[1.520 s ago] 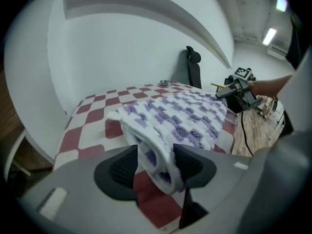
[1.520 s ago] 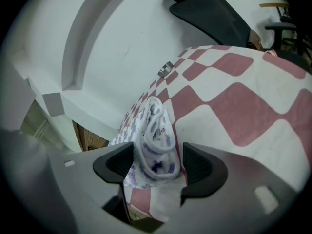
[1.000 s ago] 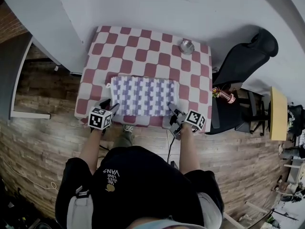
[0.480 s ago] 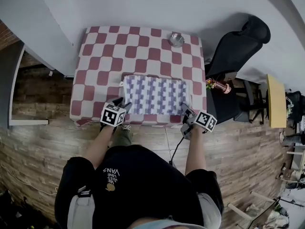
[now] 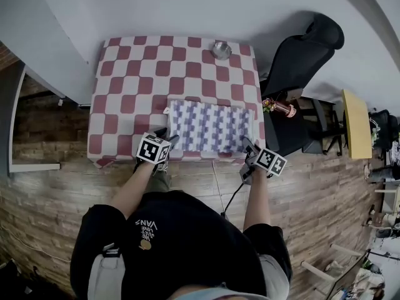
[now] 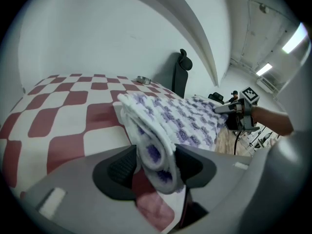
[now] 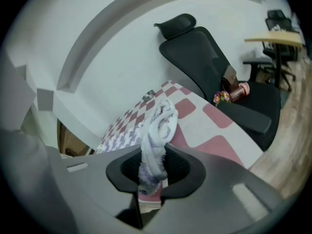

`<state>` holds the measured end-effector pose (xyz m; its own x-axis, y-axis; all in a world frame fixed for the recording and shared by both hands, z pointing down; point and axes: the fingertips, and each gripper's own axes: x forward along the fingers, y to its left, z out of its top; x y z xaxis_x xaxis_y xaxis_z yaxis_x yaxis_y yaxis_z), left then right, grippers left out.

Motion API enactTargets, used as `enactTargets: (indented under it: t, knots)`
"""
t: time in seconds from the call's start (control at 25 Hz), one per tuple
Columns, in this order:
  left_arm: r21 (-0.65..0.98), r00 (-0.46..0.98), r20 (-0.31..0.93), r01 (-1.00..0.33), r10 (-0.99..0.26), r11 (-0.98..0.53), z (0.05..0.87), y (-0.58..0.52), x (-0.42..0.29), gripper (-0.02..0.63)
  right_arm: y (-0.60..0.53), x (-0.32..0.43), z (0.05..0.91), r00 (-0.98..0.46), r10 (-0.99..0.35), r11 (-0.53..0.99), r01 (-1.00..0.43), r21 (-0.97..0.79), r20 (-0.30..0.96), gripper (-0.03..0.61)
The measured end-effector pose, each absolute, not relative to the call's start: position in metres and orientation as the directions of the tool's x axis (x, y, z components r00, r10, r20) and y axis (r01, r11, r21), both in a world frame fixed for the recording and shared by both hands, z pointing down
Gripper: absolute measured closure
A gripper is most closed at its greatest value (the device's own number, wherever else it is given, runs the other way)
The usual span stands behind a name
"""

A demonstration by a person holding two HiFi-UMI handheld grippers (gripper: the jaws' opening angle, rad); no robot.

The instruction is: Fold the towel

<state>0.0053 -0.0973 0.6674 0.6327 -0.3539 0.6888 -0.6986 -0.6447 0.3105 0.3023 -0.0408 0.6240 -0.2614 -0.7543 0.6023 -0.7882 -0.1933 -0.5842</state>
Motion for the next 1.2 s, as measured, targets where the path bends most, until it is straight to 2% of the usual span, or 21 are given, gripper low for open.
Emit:
enactTargets:
  t: [0.16, 0.32, 0.48, 0.64, 0.88, 0.96, 1.08, 1.16, 1.2]
  knots:
    - [0.332, 0.646, 0.673, -0.700, -0.361, -0.633, 0.662, -0.096, -0.001, 0.396, -0.050, 0.274, 0.594, -0.183, -0.731, -0.047, -0.947, -0.317, 0.657, 0.503]
    - [0.333, 0.653, 0.668, -0.691, -0.356, -0.642, 0.661, -0.093, -0.001, 0.394, -0.065, 0.221, 0.569, -0.169, -0.710, 0.130, -0.986, -0.108, 0.684, 0.503]
    - [0.337, 0.654, 0.666, -0.692, -0.358, -0.638, 0.666, -0.093, -0.001, 0.396, -0.073, 0.152, 0.562, -0.248, -0.669, 0.304, -0.952, -0.047, 0.701, 0.503]
    - [0.345, 0.663, 0.643, -0.698, -0.384, -0.627, 0.659, -0.095, -0.004, 0.394, -0.078, 0.088, 0.576, -0.331, -0.601, 0.429, -0.902, -0.056, 0.727, 0.503]
    - [0.350, 0.678, 0.580, -0.708, -0.451, -0.613, 0.631, -0.096, -0.025, 0.390, -0.087, 0.039, 0.615, -0.298, -0.526, 0.504, -0.864, 0.010, 0.796, 0.492]
    - [0.357, 0.671, 0.558, -0.725, -0.489, -0.589, 0.623, -0.098, -0.039, 0.390, -0.087, 0.023, 0.622, -0.312, -0.508, 0.537, -0.843, 0.013, 0.803, 0.468]
    - [0.376, 0.660, 0.526, -0.746, -0.536, -0.550, 0.613, -0.101, -0.058, 0.390, -0.082, -0.004, 0.625, -0.389, -0.486, 0.593, -0.804, -0.032, 0.783, 0.346]
    - [0.384, 0.652, 0.514, -0.756, -0.558, -0.530, 0.608, -0.101, -0.069, 0.390, -0.076, -0.017, 0.625, -0.419, -0.484, 0.626, -0.779, -0.030, 0.768, 0.299]
    - [0.385, 0.648, 0.510, -0.760, -0.566, -0.523, 0.606, -0.101, -0.073, 0.390, -0.073, -0.021, 0.626, -0.423, -0.482, 0.642, -0.767, -0.019, 0.767, 0.295]
